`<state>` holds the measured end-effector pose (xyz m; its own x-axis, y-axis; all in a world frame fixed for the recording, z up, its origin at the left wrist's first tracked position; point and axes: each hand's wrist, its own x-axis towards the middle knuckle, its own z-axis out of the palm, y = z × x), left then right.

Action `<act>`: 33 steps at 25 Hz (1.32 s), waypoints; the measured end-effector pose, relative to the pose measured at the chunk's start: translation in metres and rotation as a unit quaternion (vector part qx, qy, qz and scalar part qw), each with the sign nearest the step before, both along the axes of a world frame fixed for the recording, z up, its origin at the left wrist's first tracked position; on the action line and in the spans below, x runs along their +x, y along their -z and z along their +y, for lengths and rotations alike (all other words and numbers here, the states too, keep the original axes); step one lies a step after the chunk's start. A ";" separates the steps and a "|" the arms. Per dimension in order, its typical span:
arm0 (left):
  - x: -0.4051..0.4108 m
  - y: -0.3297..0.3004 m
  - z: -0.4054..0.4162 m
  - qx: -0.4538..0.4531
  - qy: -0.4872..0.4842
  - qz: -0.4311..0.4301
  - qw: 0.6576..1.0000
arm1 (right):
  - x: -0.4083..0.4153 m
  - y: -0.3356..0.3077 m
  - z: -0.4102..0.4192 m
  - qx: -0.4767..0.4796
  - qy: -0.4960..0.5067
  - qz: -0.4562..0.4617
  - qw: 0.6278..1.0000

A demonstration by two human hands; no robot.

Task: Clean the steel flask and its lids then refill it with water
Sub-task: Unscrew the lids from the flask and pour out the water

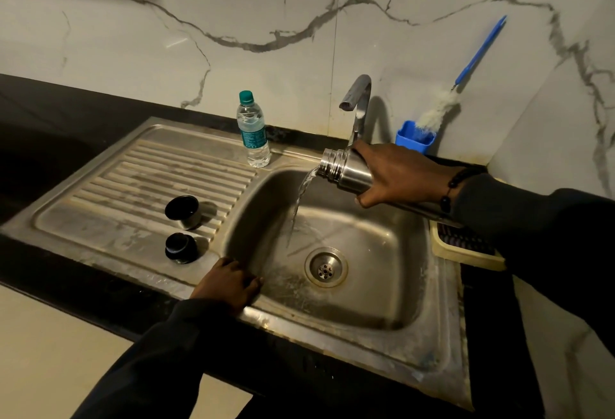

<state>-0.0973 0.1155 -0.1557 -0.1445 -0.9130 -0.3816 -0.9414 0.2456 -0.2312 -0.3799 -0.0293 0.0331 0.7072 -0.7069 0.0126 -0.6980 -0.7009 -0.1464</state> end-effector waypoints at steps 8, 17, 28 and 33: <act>-0.003 -0.005 0.001 0.018 -0.028 0.027 0.999 | 0.000 0.000 -0.003 -0.011 -0.009 0.014 1.000; -0.003 -0.006 0.002 0.016 -0.012 -0.010 1.000 | 0.001 -0.003 -0.005 -0.002 -0.016 0.016 1.000; -0.003 -0.006 0.003 0.033 -0.005 -0.022 0.999 | 0.006 -0.013 0.001 -0.011 -0.018 0.030 0.999; -0.002 -0.006 0.002 0.031 0.001 -0.035 0.999 | 0.006 -0.015 0.001 -0.007 -0.020 0.026 0.999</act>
<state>-0.0993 0.1178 -0.1498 -0.1177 -0.8873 -0.4460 -0.9229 0.2635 -0.2807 -0.3741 -0.0281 0.0480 0.7347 -0.6783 -0.0149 -0.6760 -0.7300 -0.1006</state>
